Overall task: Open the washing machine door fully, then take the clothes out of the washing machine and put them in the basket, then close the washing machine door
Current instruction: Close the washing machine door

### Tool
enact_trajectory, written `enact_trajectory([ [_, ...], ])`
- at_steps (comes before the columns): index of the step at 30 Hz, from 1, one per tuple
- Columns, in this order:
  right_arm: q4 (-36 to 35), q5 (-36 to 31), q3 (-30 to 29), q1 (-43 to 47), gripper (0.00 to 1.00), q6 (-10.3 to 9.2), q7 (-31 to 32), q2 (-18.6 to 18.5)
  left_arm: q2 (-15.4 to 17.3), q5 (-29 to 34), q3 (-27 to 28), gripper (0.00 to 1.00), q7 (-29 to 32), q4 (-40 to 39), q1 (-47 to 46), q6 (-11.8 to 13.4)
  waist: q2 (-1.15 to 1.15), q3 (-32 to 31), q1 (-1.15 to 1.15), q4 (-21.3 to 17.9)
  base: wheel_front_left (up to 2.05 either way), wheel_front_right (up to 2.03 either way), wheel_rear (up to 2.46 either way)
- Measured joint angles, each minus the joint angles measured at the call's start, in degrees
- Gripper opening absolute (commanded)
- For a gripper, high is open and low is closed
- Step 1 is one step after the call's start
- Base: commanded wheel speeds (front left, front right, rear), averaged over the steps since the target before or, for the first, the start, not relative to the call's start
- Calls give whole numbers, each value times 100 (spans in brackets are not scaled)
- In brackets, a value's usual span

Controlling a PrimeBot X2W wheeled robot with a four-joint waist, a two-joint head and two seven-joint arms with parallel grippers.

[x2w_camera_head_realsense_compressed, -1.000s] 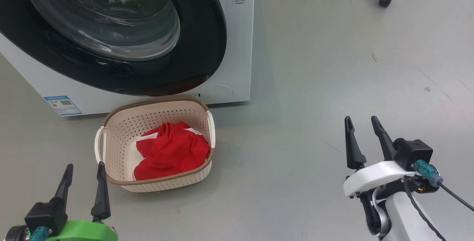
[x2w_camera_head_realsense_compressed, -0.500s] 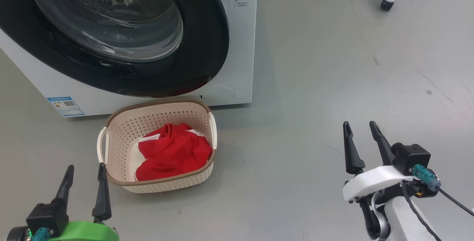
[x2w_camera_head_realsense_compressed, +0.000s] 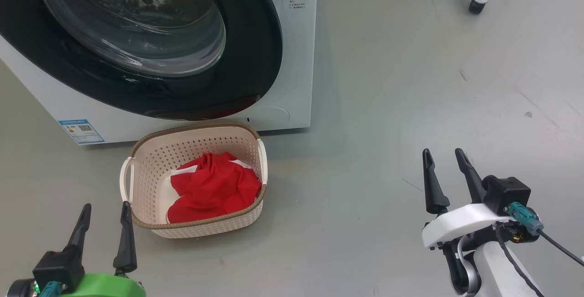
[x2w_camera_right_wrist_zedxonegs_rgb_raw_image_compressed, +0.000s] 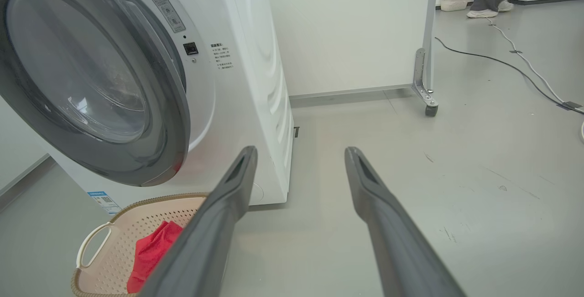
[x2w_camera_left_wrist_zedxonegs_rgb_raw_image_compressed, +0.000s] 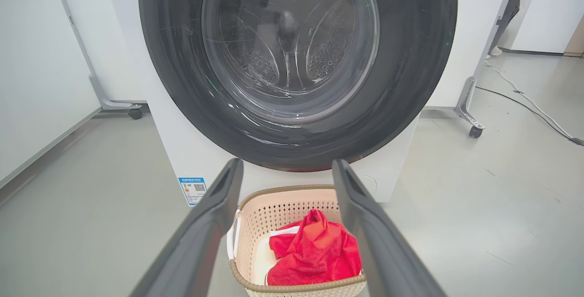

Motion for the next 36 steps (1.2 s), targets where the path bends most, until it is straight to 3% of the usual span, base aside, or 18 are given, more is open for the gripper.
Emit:
enact_trajectory([
  [1, -5, 1, 0, 0, 98, -1, 0, 0, -1, 12, 5, 100, 0, -1, 1, -14, 0, 0, 0, 0, 0, 0, 0],
  [3, -13, 2, -1, 0, 39, -1, 0, 0, -4, 12, 7, 100, 0, -1, 1, -15, 0, 0, 0, -1, 0, 0, 0],
  [4, -29, 2, -2, 0, 2, -1, 0, 0, -5, 13, 8, 100, 0, -1, 1, -20, 0, 0, 0, -1, 0, 0, 0],
  [17, -454, -264, 94, -72, 0, 10, 0, -5, -30, 112, -36, 100, 0, 21, 22, -70, 0, 42, 0, 69, 0, 0, 0],
  [36, -571, -725, 1017, -743, 0, 110, 0, -259, -37, -66, -403, 100, 0, 119, 16, -115, 0, 207, 0, 726, 0, 0, 0],
])
